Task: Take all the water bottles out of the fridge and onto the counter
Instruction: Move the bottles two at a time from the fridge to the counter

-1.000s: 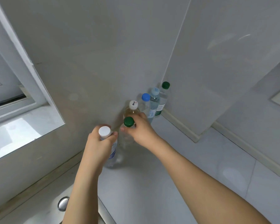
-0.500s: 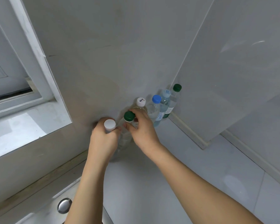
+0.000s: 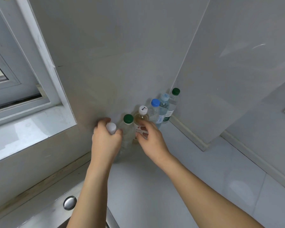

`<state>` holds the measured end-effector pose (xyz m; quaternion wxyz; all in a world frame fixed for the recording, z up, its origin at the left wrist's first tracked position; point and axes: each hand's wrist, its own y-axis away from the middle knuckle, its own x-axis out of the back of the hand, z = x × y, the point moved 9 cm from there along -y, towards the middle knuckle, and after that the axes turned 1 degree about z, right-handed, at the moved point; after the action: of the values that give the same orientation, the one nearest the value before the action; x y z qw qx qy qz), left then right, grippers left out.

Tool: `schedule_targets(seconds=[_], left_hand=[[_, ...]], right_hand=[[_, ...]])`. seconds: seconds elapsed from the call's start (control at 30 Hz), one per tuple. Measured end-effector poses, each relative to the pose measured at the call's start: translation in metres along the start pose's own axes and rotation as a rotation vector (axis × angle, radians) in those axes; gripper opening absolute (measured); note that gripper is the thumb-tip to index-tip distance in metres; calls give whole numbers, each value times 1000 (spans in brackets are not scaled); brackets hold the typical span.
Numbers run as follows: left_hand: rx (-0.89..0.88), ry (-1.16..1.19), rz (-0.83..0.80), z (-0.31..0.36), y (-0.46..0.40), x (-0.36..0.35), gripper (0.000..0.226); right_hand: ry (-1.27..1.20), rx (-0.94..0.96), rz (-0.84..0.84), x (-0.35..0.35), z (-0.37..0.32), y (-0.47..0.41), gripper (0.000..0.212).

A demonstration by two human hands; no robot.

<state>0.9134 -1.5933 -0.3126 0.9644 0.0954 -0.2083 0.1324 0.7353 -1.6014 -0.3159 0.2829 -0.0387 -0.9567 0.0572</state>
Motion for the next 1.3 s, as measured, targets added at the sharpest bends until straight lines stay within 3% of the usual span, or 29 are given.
schedule_targets(seconds=[0.1, 0.23, 0.37, 0.53, 0.73, 0.97, 1.3], left_hand=[[-150, -14, 114, 41, 12, 11, 46], [-480, -116, 200, 105, 32, -10, 36], [-722, -263, 51, 141, 54, -84, 35], [-821, -399, -189, 157, 82, -179, 48], [-951, -498, -364, 180, 144, -269, 44], [-1093, -499, -554, 212, 273, -352, 44], [-1505, -432, -765, 287, 586, -407, 46]], right_hand=[[28, -5, 20, 22, 4, 8, 43], [80, -49, 75, 65, 17, 24, 47], [180, -84, 183, 127, 33, 38, 51], [318, -153, 281, 209, 57, 69, 51], [402, -325, 366, 304, 102, 136, 55], [383, -519, 488, 407, 130, 256, 54], [423, -693, 787, 559, 97, 521, 55]])
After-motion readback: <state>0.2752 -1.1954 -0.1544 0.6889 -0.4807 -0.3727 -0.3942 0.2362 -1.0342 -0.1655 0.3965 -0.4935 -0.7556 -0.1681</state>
